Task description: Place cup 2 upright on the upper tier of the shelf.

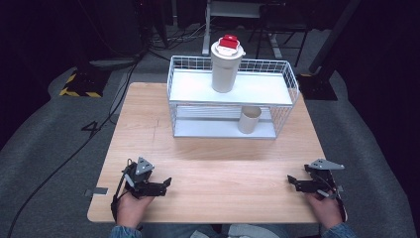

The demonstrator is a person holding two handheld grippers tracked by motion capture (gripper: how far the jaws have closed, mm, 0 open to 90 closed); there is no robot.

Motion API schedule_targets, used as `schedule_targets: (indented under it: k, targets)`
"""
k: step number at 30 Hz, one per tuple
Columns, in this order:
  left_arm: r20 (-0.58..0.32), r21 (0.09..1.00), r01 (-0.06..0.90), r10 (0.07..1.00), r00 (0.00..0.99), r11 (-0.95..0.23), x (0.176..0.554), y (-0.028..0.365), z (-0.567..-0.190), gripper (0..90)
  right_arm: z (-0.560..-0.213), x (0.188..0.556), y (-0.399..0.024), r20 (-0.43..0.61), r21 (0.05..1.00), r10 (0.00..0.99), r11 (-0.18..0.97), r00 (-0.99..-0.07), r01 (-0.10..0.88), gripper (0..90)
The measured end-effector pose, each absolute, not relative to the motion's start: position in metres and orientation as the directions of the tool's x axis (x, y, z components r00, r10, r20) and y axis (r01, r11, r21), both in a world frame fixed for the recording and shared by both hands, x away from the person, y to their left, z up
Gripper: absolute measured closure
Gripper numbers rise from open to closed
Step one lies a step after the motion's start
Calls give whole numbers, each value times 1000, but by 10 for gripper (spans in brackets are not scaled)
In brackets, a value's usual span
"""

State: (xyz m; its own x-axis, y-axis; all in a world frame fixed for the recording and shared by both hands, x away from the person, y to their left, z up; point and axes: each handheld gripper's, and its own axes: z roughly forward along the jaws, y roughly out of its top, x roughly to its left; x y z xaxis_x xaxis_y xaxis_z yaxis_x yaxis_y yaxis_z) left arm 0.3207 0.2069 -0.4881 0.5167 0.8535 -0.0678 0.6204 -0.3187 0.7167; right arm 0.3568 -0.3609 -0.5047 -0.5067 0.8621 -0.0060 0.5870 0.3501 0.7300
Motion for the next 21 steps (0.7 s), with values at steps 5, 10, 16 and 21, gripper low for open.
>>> schedule_targets:
  k: [5,10,16,21]
  targets:
    - [-63,682,649,856,513,-339,324,204,-495,12,-505,357,-361,-6,730,862,350,-507,587,120]
    - [-57,654,670,861,506,-351,327,205,-500,12,-505,357,-361,-7,730,862,350,-507,587,120]
    - [-68,650,682,868,492,-335,332,210,-503,0,-505,357,-361,-5,730,864,348,-504,589,111]
    - [-28,665,654,862,506,-362,335,214,-506,0,-505,358,-361,-6,728,864,348,-503,590,104]
